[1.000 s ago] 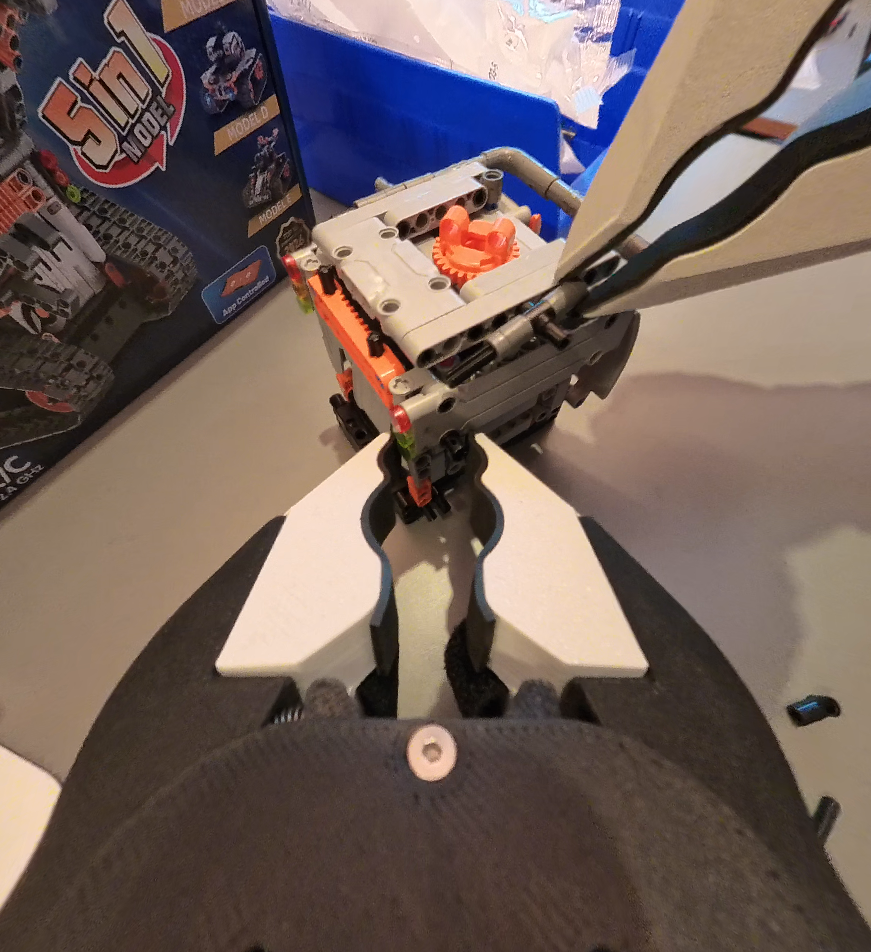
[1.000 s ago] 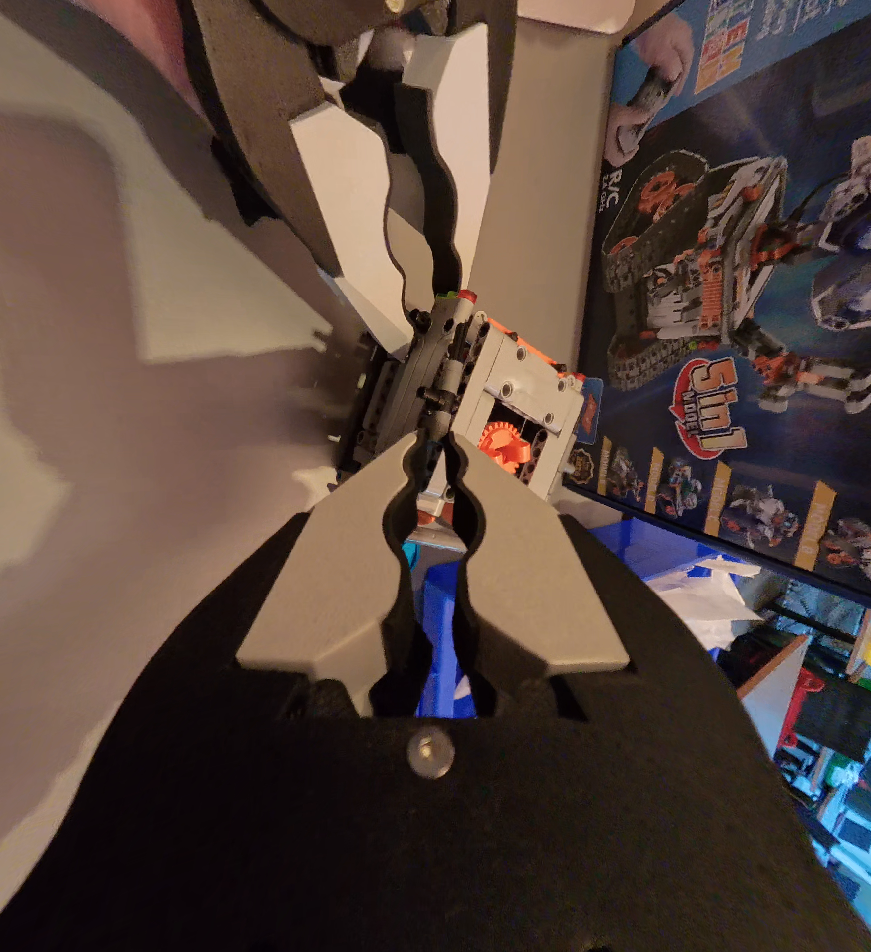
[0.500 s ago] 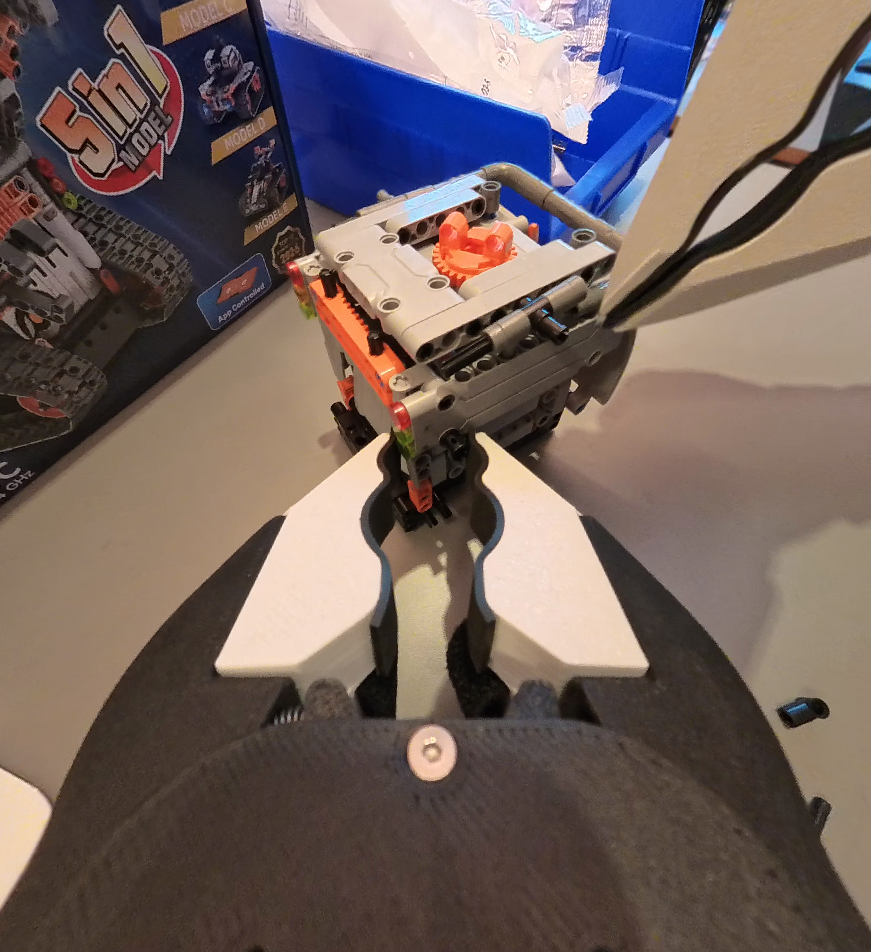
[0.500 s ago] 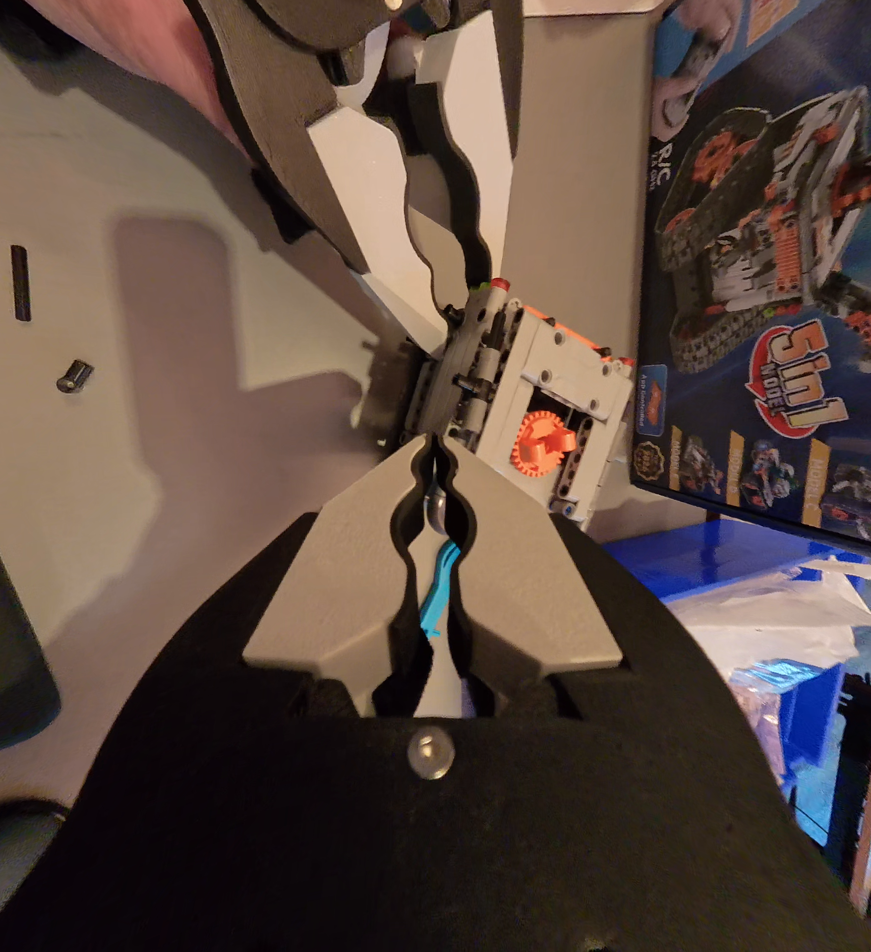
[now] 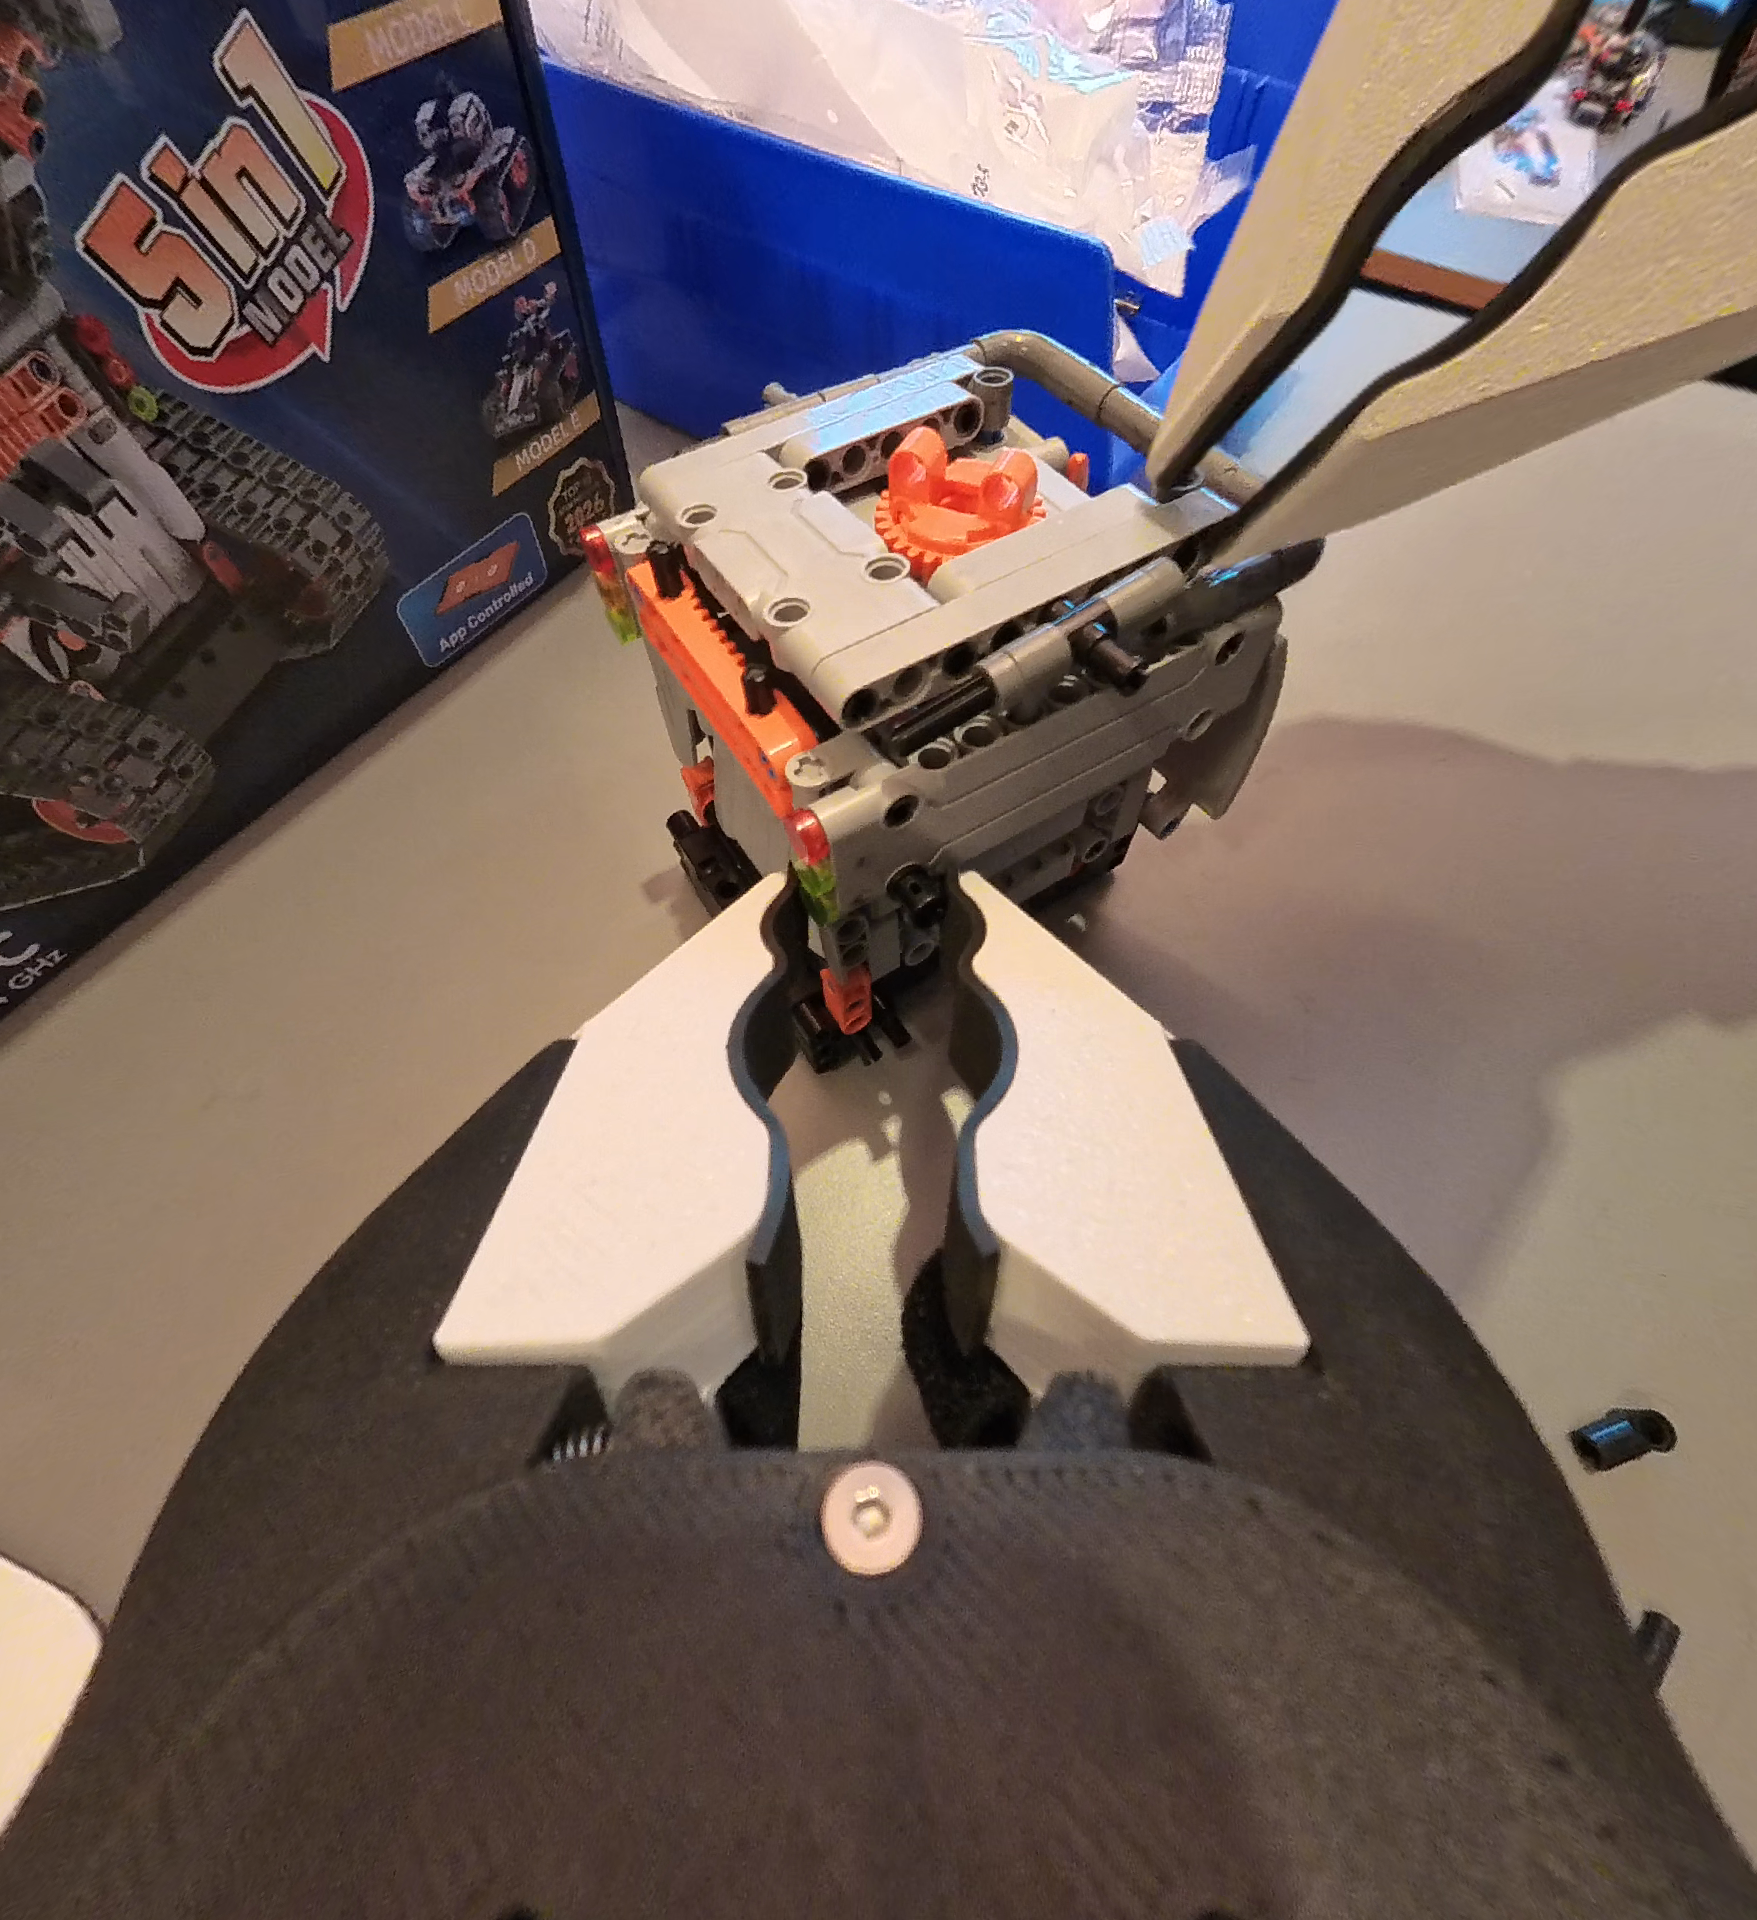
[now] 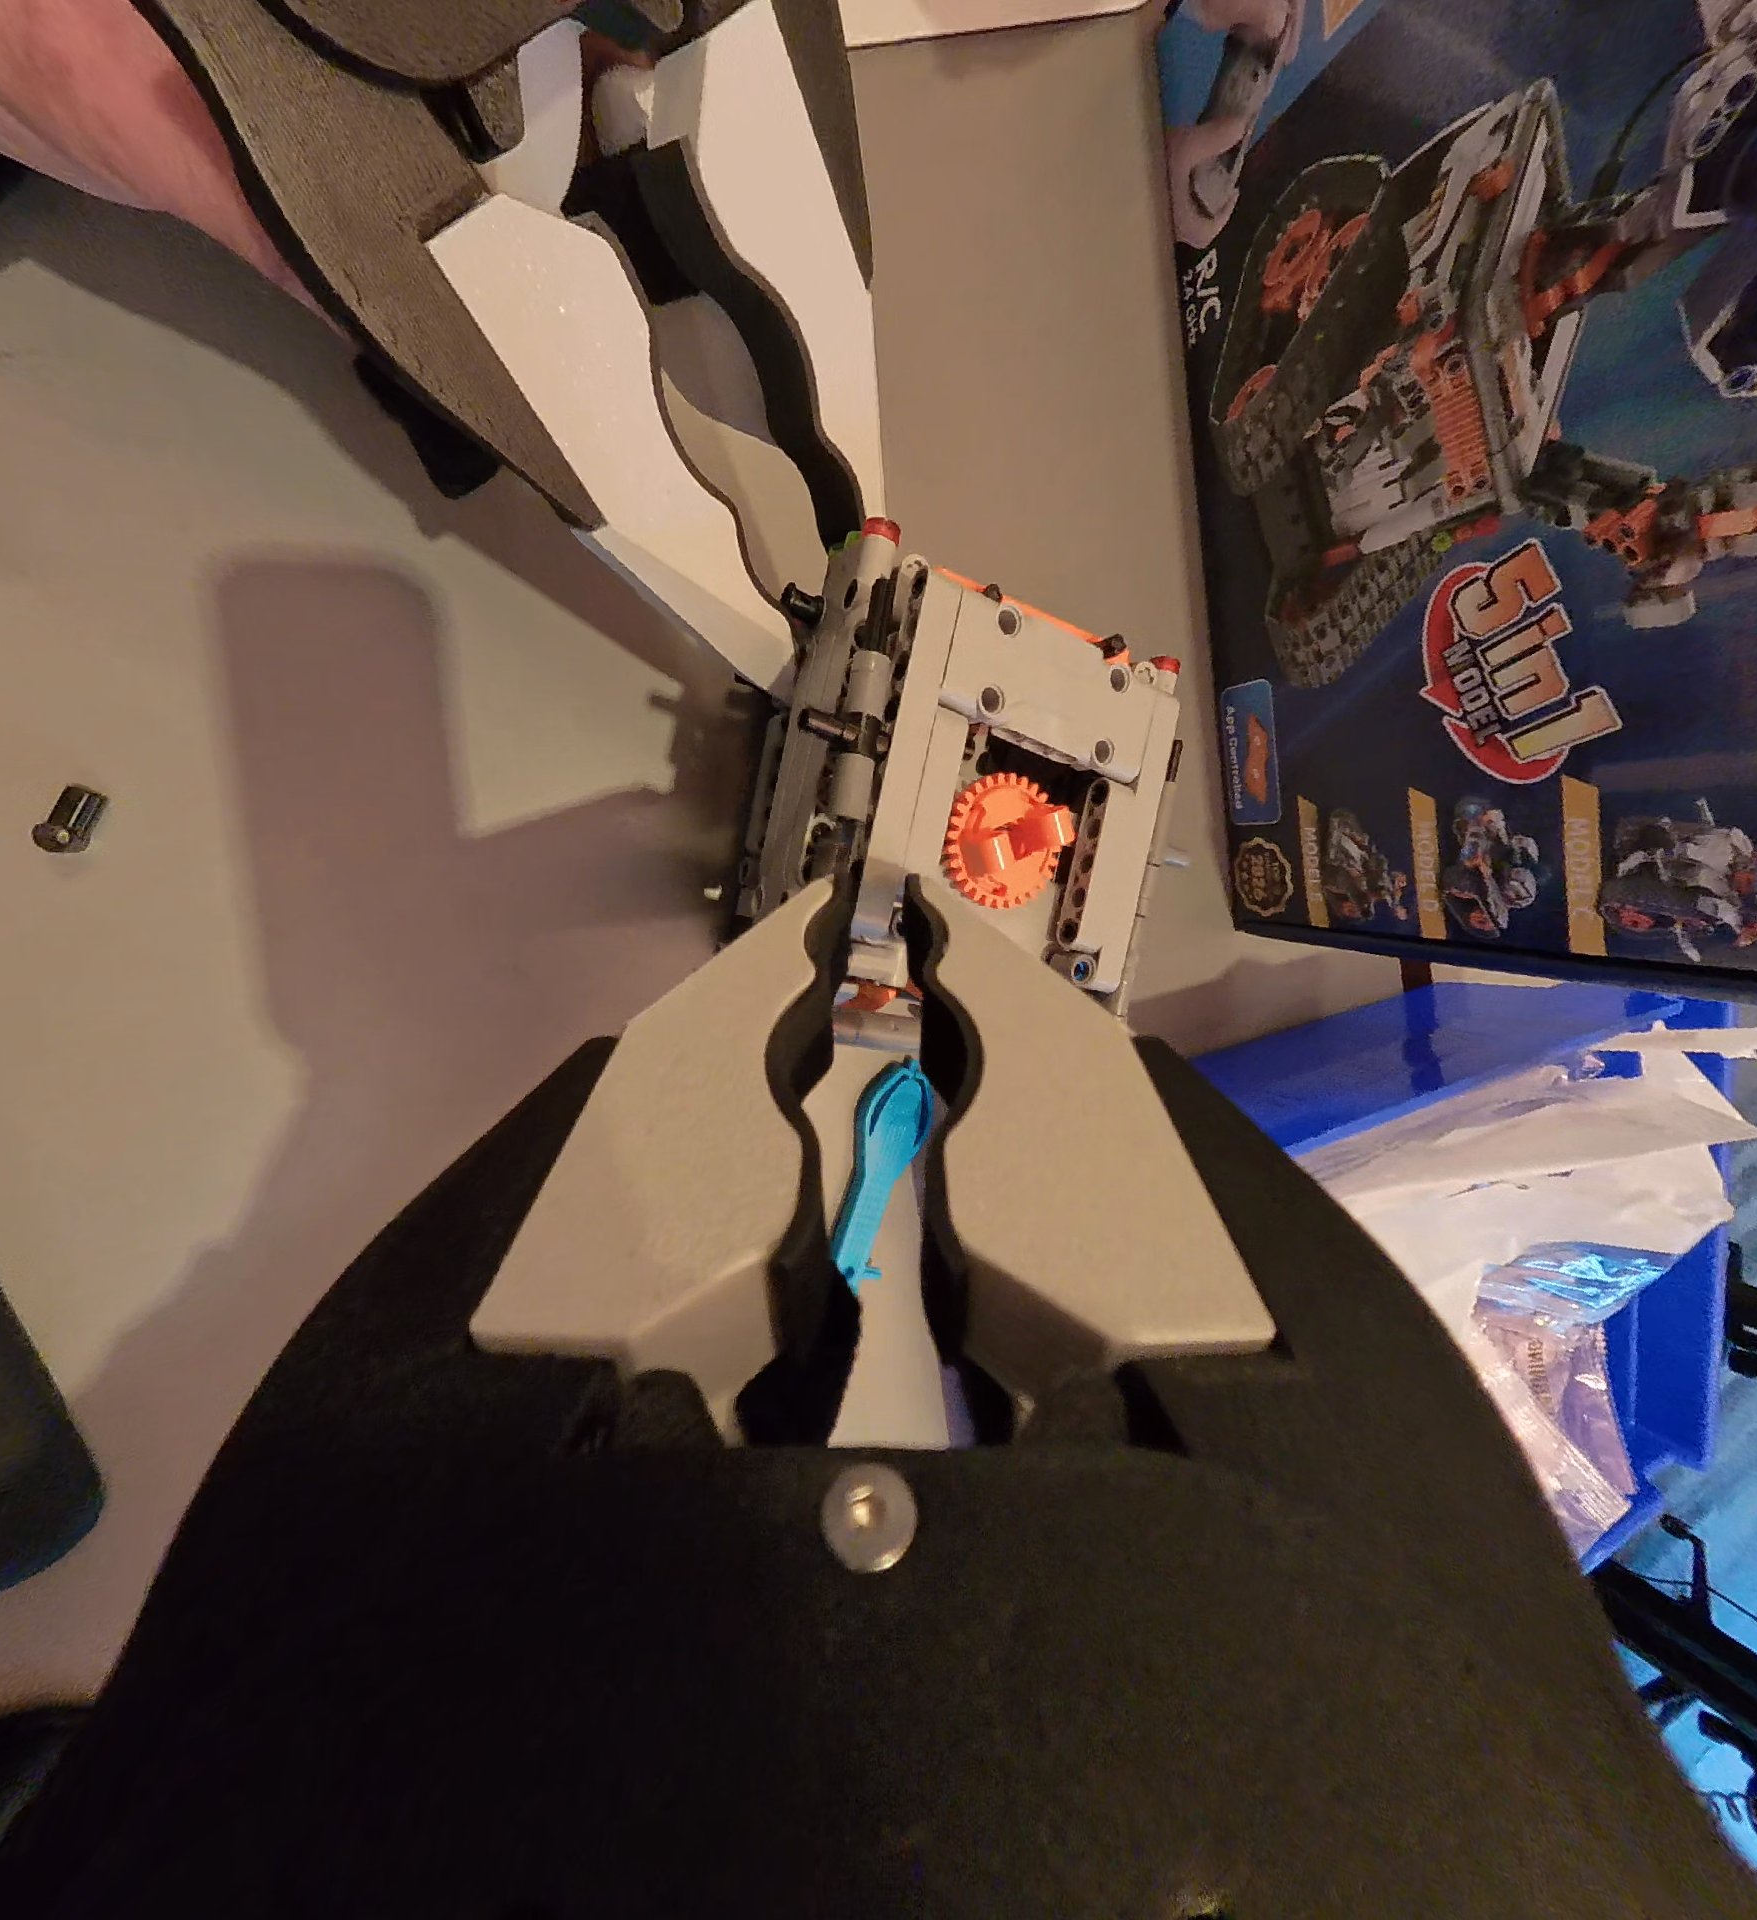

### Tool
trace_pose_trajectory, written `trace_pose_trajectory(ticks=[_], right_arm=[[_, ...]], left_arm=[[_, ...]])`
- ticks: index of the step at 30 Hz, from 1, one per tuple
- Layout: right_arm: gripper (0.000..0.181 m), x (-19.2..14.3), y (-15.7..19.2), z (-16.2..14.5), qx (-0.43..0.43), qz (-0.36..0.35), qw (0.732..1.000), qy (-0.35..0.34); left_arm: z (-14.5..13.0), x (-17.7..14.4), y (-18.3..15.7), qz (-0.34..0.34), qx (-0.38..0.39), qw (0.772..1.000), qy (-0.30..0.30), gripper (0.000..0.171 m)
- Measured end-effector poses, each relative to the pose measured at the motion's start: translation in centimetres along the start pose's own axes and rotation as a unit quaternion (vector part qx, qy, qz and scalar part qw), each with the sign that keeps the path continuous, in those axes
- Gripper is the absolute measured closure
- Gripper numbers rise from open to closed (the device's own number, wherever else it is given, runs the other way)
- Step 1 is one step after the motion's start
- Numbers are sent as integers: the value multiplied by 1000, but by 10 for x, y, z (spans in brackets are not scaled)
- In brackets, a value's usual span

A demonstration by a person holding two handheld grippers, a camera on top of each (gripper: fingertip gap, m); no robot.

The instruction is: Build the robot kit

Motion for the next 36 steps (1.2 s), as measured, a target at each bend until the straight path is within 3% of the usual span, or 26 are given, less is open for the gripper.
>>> trace_pose_trajectory(ticks=[6, 14, 19, 22, 36], right_arm=[[177, 2, -2, 0, 32, 18, 999, -10], [178, 4, -3, -1, 0, 18, 1000, 18], [178, 1, -4, -1, 22, 44, 999, 19], [177, -6, -7, 11, 11, 22, 1000, -2], [181, 9, 2, 14, -8, 35, 999, 17]], left_arm=[[0, 0, 0, 1, 2, 1000, 0, 151], [-1, 0, 1, 9, 9, 1000, 4, 151], [-1, 1, 1, 6, 7, 1000, 1, 150], [-1, 1, 0, 4, 5, 1000, 0, 150], [-1, 1, 1, 11, 5, 1000, 3, 151]])
Point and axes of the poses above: each gripper's, where its closed fingertips meet, x out along the fingers, z out of its top, y = z × x across the jaws, the point moved 4 cm from there along -x, back along the fingers, and after that the axes turned 7 degrees about -y, right-handed, at the moved point
